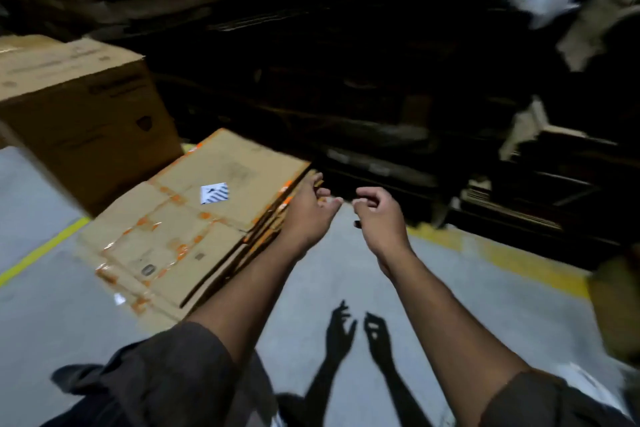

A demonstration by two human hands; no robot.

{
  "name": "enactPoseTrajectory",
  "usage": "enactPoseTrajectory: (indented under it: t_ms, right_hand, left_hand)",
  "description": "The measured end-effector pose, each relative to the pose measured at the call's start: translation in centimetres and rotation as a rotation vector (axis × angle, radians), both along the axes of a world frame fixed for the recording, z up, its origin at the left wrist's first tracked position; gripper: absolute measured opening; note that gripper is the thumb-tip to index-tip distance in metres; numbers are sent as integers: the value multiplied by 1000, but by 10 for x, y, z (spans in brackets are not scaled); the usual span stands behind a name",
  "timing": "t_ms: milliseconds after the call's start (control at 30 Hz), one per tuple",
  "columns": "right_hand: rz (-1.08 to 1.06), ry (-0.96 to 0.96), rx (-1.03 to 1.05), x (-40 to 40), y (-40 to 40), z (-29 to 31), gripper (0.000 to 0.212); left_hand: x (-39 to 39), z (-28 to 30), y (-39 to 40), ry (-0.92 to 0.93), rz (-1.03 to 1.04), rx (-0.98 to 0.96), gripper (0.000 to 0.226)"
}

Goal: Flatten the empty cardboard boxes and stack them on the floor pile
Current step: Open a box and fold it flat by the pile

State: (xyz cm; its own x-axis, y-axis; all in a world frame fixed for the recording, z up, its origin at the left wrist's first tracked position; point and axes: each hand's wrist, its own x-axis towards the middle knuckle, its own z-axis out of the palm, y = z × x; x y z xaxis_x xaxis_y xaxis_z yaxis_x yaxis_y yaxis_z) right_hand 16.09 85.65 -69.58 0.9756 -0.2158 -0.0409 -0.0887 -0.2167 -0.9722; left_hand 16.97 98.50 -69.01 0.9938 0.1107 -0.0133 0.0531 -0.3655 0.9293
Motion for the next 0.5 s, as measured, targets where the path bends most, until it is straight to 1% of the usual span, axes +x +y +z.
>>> enactPoseTrajectory:
  t_ms: [67,267,367,500]
  right_hand:
    - [-74,-21,1,-25,-44,16,21]
    - [-278,-72,-1,-104,-177,50,21]
    - [-400,-90,21,-142,-236,57,19]
    - [-557,-92,57,-183,-301,57,15]
  left_hand:
    - [-13,10,-43,-5,-80,-53,62]
    - [-59,27,-182,1,-356,-191,50]
    - [-85,32,-245,29,-492,-216,50]
    - [-114,37,-316,48,-621,-218,50]
